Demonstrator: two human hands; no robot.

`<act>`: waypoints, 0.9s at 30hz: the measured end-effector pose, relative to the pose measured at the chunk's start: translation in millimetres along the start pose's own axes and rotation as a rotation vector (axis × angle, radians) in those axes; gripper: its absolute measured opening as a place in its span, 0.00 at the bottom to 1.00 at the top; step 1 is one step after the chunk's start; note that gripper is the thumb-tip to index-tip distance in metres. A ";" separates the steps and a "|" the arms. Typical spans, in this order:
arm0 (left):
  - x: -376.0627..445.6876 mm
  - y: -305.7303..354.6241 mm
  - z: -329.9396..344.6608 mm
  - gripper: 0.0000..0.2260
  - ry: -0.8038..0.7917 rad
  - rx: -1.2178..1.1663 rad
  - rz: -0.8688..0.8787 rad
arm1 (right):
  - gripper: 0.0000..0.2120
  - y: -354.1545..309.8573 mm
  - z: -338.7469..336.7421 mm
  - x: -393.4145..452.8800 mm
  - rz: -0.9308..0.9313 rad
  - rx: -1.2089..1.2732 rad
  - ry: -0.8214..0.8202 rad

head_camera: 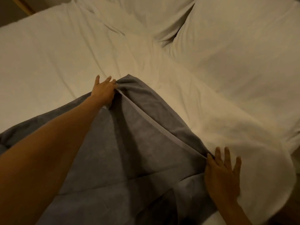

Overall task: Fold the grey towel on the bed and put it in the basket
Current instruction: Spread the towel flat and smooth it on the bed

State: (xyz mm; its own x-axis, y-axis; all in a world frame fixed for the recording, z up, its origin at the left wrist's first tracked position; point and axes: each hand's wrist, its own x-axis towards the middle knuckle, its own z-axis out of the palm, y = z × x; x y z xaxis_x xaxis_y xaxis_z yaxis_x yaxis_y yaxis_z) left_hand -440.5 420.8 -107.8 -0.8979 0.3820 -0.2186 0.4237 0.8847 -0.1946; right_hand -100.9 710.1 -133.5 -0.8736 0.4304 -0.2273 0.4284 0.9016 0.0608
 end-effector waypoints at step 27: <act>98.3 124.1 38.8 0.30 0.015 -0.007 -0.080 | 0.24 14.4 26.8 84.2 0.131 0.087 0.028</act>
State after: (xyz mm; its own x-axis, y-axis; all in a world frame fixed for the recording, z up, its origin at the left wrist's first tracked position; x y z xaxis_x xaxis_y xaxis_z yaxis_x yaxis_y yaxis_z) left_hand -471.5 557.8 -190.4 -0.9306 0.3137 -0.1886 0.3497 0.9143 -0.2043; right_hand -162.1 758.2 -177.8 -0.8144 0.5461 -0.1961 0.5564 0.8309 0.0031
